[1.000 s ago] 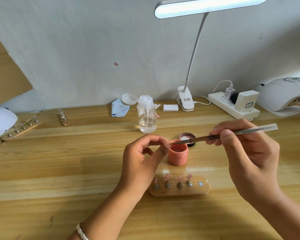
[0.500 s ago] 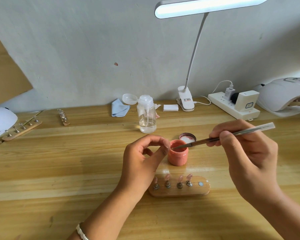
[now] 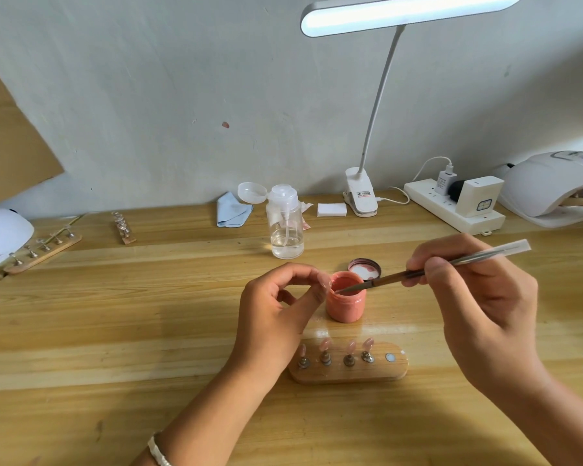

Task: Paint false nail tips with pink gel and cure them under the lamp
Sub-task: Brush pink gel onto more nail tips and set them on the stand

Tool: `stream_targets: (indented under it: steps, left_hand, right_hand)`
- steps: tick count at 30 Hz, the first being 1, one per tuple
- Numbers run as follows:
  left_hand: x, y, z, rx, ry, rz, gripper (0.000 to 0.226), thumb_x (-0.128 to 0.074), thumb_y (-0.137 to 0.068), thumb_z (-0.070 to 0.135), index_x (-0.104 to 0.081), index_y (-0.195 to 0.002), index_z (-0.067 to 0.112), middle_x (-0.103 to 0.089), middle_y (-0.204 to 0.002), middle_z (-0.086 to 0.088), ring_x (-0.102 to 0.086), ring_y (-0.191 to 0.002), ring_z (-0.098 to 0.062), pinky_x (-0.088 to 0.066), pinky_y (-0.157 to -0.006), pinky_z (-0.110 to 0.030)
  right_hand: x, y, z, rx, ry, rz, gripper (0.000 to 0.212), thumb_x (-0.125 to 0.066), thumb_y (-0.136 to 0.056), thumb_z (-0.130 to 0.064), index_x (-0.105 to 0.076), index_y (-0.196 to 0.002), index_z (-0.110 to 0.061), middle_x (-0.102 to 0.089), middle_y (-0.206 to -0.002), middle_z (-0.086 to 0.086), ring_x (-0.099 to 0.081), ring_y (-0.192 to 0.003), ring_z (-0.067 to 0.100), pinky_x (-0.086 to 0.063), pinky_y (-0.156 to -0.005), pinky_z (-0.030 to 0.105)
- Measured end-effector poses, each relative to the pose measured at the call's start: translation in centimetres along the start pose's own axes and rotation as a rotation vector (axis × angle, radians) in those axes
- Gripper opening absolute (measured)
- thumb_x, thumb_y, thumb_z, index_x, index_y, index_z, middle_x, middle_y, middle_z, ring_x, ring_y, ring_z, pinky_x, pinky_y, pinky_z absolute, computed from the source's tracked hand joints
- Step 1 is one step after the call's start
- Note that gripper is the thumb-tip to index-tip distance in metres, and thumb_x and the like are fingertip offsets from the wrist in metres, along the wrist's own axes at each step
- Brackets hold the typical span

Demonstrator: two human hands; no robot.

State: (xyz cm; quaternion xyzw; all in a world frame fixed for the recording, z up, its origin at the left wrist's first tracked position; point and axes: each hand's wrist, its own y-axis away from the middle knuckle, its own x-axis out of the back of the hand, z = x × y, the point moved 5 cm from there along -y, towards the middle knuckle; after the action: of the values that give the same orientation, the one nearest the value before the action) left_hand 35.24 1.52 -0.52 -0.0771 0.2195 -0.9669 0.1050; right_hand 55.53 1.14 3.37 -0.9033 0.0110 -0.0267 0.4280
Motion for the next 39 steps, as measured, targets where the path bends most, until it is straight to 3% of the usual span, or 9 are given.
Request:
stream_targets:
  steps: [8,14,22,25,28,32,34,36,39]
  left_hand:
    - [0.05,-0.11,-0.08,0.017,-0.004,0.01,0.025,-0.078,-0.08,0.003,-0.074,-0.077,0.028,-0.075,-0.082,0.012,-0.067,-0.08,0.0,-0.041,-0.063,-0.007]
    - [0.17,-0.06,-0.15,0.033,-0.003,0.036,0.023,-0.078,-0.082,0.01,-0.076,-0.08,0.033,-0.076,-0.086,0.011,-0.063,-0.074,-0.028,-0.041,-0.058,-0.009]
    - [0.16,-0.06,-0.26,0.043,0.001,0.032,0.019,-0.079,-0.081,0.011,-0.077,-0.08,0.03,-0.076,-0.085,0.009,-0.06,-0.072,-0.04,-0.04,-0.054,-0.01]
    - [0.17,-0.02,-0.12,0.038,-0.005,0.014,0.014,-0.08,-0.08,0.016,-0.077,-0.08,0.029,-0.075,-0.084,0.009,-0.057,-0.064,-0.035,-0.039,-0.053,-0.01]
    - [0.18,0.0,-0.24,0.044,-0.008,0.015,0.015,-0.079,-0.078,0.016,-0.077,-0.08,0.031,-0.076,-0.085,0.009,-0.054,-0.059,-0.026,-0.037,-0.051,-0.015]
    - [0.1,0.04,-0.4,0.063,-0.018,0.028,0.012,-0.076,-0.074,0.018,-0.077,-0.077,0.029,-0.076,-0.086,0.007,-0.062,-0.069,-0.043,-0.038,-0.051,-0.025]
    - [0.2,0.06,-0.41,0.066,-0.021,0.03,0.011,-0.077,-0.074,0.018,-0.077,-0.077,0.029,-0.076,-0.086,0.007,-0.059,-0.065,-0.041,-0.037,-0.048,-0.024]
    - [0.27,0.06,-0.39,0.066,-0.029,0.021,0.012,-0.078,-0.075,0.017,-0.077,-0.078,0.029,-0.076,-0.084,0.008,-0.052,-0.053,-0.027,-0.037,-0.048,-0.021]
    - [0.25,0.09,-0.26,0.071,-0.034,0.015,0.018,-0.08,-0.077,0.011,-0.077,-0.078,0.029,-0.075,-0.081,0.01,-0.05,-0.052,-0.011,-0.037,-0.048,-0.018]
  right_hand:
    - [-0.36,-0.07,-0.03,-0.019,0.013,-0.021,0.015,-0.053,-0.098,-0.017,-0.066,-0.092,-0.015,-0.068,-0.084,-0.013,-0.07,-0.079,0.012,-0.048,-0.075,0.016]
    - [-0.36,-0.06,-0.02,-0.006,0.019,-0.028,0.016,-0.052,-0.095,-0.016,-0.065,-0.087,-0.014,-0.067,-0.083,-0.012,-0.068,-0.077,0.013,-0.049,-0.073,0.019]
    - [-0.29,-0.08,-0.05,-0.001,0.01,-0.014,0.017,-0.05,-0.097,-0.017,-0.065,-0.088,-0.017,-0.067,-0.085,-0.014,-0.069,-0.078,0.013,-0.049,-0.074,0.017]
    - [-0.57,-0.06,-0.13,0.014,0.019,-0.044,0.017,-0.051,-0.097,-0.018,-0.065,-0.088,-0.02,-0.068,-0.088,-0.011,-0.069,-0.08,0.015,-0.048,-0.074,0.018]
    - [-0.41,-0.05,-0.02,0.016,0.034,-0.038,0.018,-0.05,-0.095,-0.017,-0.065,-0.085,-0.018,-0.067,-0.085,-0.01,-0.067,-0.078,0.015,-0.048,-0.073,0.022]
    - [-0.06,-0.06,0.03,0.009,0.04,0.0,0.019,-0.049,-0.092,-0.016,-0.064,-0.081,-0.012,-0.064,-0.08,-0.013,-0.065,-0.074,0.011,-0.049,-0.072,0.021]
    - [-0.13,-0.06,-0.05,0.012,0.032,0.003,0.019,-0.049,-0.094,-0.016,-0.064,-0.083,-0.014,-0.065,-0.082,-0.015,-0.066,-0.075,0.011,-0.05,-0.073,0.021]
    - [-0.29,-0.05,-0.21,0.025,0.025,-0.013,0.018,-0.049,-0.096,-0.017,-0.064,-0.085,-0.02,-0.067,-0.086,-0.014,-0.068,-0.078,0.012,-0.049,-0.074,0.02]
    - [-0.4,0.08,-0.08,0.03,0.051,-0.05,0.018,-0.05,-0.097,-0.017,-0.066,-0.088,-0.018,-0.068,-0.087,-0.009,-0.068,-0.08,0.015,-0.048,-0.075,0.02]
